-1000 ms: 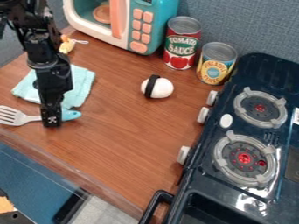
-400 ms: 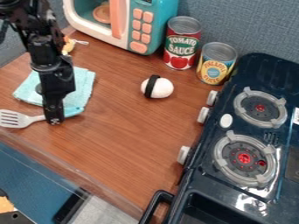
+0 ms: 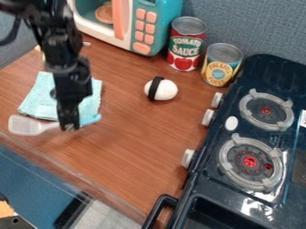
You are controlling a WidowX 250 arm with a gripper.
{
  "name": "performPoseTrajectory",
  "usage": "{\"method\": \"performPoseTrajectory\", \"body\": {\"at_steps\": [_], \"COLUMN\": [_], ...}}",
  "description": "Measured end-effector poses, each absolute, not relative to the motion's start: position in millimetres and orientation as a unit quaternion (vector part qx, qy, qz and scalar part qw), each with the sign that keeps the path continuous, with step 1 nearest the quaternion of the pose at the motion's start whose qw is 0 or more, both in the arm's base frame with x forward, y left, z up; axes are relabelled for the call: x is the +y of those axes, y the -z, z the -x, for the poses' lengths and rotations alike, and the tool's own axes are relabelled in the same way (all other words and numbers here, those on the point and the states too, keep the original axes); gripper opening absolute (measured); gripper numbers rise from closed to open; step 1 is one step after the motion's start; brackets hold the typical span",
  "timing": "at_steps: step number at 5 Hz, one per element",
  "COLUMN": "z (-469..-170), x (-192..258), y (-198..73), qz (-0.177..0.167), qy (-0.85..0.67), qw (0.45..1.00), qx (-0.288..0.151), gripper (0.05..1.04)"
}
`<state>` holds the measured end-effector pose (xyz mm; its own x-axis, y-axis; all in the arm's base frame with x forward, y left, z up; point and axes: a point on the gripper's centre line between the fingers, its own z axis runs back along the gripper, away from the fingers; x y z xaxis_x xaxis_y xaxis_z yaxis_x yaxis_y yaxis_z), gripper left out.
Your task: Move the spatula with blue handle to the right side of the table
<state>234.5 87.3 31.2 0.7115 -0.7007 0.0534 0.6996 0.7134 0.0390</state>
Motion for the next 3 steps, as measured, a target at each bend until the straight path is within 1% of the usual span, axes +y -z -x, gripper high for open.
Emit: {"method": "performPoseTrajectory", "body": {"at_steps": [1,2,3], "z": [-236.2,-239.8,-251.4], "x": [75.2,64.1,45.4], "y": [-54.2,-62.9,-64.1], "qz": [-0.003,0.009,0.022], "qy": [0.367,0.335,0.275], "qw": [0.929,0.941,0.958], "qx": [-0.046,-0.051,-0.079], "gripper": [0.293,0.293,0.293]}}
